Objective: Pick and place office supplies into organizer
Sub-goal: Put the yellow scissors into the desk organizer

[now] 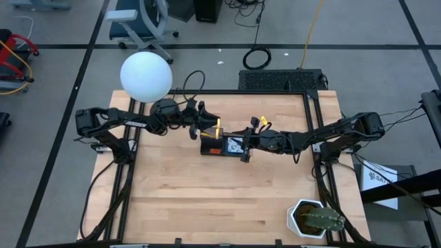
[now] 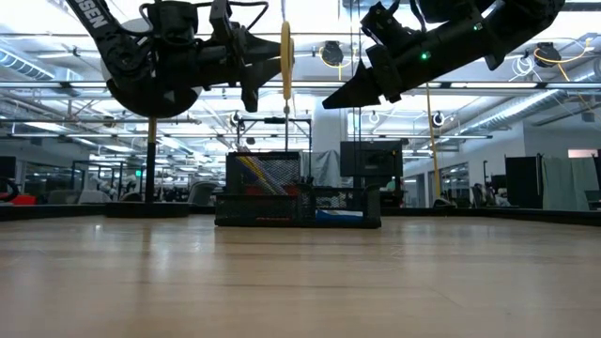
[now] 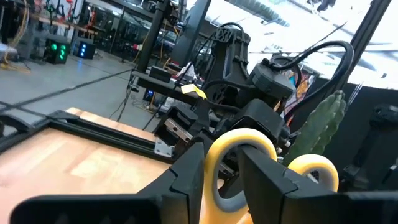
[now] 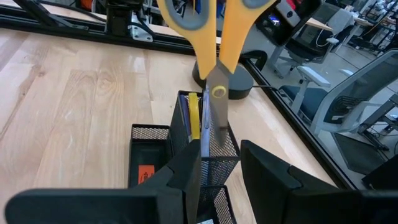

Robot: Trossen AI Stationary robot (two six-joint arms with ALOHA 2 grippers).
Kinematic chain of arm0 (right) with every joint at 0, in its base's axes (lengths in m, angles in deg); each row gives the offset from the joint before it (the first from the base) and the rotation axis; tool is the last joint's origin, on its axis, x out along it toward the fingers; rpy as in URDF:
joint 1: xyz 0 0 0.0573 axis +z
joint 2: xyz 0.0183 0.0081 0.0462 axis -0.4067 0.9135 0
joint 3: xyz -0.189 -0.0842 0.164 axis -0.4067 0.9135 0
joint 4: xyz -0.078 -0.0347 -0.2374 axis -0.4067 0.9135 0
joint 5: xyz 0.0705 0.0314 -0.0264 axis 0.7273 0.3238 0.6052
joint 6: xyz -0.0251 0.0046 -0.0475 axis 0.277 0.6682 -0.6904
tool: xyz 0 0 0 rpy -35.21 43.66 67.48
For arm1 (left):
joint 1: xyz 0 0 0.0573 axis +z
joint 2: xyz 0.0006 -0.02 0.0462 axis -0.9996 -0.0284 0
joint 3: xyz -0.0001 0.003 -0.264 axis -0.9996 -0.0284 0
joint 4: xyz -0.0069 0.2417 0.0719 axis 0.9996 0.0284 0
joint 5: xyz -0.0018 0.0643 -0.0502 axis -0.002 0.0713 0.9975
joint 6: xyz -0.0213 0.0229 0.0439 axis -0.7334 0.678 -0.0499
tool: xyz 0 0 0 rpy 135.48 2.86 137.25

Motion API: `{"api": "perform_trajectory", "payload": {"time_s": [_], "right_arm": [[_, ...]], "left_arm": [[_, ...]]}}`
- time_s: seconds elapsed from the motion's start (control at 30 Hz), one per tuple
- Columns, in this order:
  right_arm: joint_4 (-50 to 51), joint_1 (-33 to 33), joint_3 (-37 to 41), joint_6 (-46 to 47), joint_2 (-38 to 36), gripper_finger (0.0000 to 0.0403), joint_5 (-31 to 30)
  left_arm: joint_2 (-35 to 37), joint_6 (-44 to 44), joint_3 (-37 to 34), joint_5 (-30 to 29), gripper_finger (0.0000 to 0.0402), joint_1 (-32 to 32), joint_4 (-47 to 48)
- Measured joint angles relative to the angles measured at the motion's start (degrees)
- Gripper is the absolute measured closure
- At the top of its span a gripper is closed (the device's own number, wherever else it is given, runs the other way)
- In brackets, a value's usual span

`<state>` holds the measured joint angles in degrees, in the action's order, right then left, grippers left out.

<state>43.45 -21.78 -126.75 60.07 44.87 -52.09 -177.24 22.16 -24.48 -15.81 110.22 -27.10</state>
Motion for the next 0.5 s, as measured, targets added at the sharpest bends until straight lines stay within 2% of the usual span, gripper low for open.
{"api": "perform_trajectory", "payload": {"time_s": [0.13, 0.5], "right_arm": [[0.00, 0.00, 0.00, 0.00, 0.00, 0.0298, 0.00], [0.00, 0.00, 0.00, 0.00, 0.00, 0.0298, 0.02]], "left_arm": [[0.00, -4.34, 0.00, 0.16, 0.0298, -0.07, 0.02], [0.07, -3.08, 0.00, 0.16, 0.0298, -0.39, 4.06]]}}
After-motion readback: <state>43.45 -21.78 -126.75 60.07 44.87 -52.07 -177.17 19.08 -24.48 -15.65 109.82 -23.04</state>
